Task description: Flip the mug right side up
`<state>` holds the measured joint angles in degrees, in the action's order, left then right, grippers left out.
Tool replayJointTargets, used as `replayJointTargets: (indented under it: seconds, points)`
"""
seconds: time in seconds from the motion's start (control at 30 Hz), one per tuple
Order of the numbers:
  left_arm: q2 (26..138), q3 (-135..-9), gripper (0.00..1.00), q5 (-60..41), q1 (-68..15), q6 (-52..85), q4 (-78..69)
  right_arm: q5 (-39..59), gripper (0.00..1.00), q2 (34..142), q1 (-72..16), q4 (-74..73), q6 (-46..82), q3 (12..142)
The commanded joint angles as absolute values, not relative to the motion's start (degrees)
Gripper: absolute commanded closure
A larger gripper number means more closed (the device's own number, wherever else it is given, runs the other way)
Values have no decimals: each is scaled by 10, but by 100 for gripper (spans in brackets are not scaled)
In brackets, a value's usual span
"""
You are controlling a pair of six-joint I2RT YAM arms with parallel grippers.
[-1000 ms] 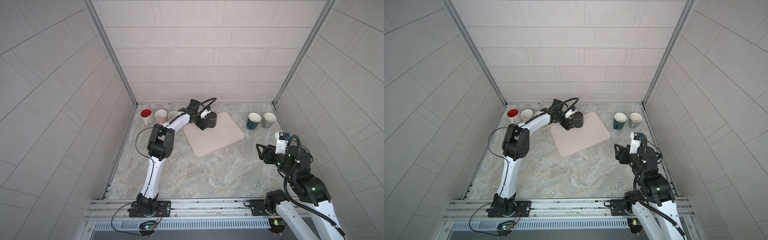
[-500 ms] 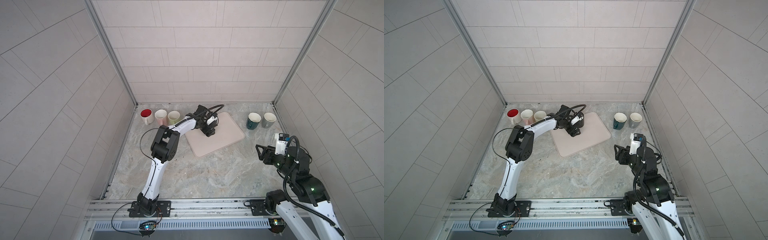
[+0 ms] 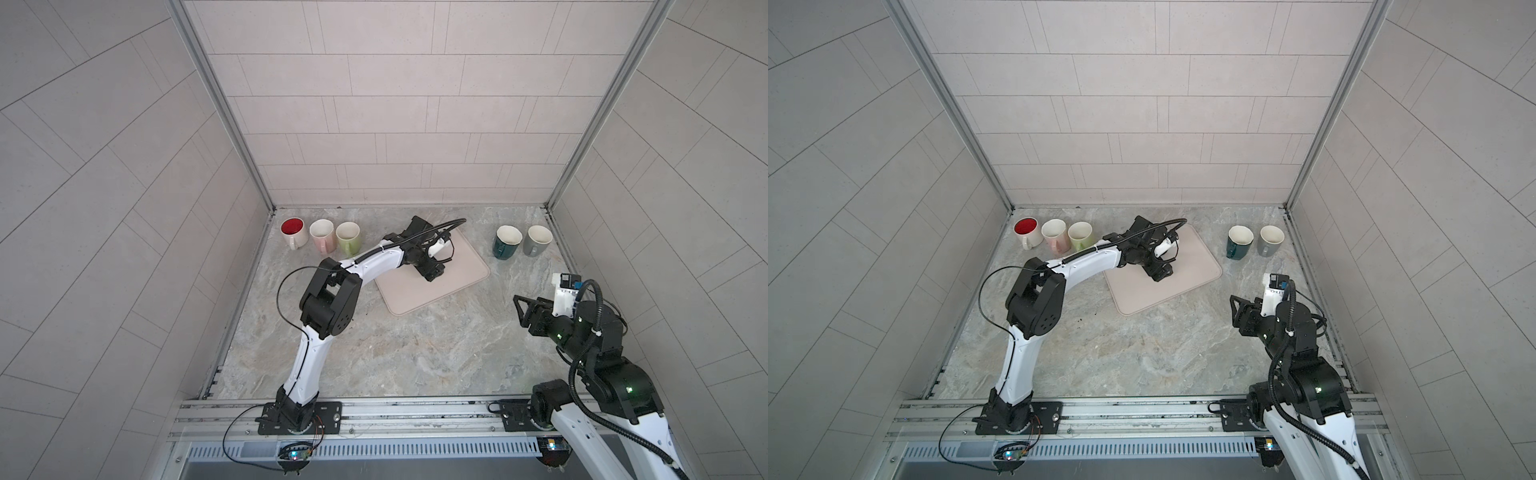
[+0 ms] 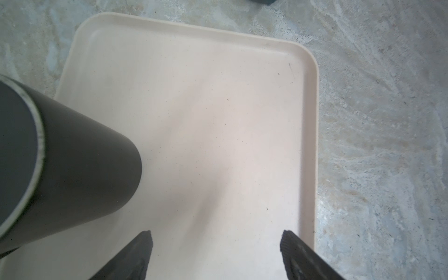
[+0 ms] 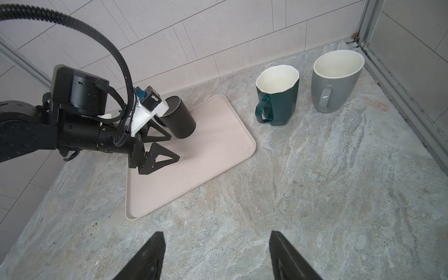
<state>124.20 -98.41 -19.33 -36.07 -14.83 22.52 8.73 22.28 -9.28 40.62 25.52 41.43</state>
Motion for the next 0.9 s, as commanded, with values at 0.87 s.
replayJointTargets:
  seconds: [0.87]
  points:
    - [1259,-1119,4,-129,-234,76,182,128,24,160,-94,413,256,379]
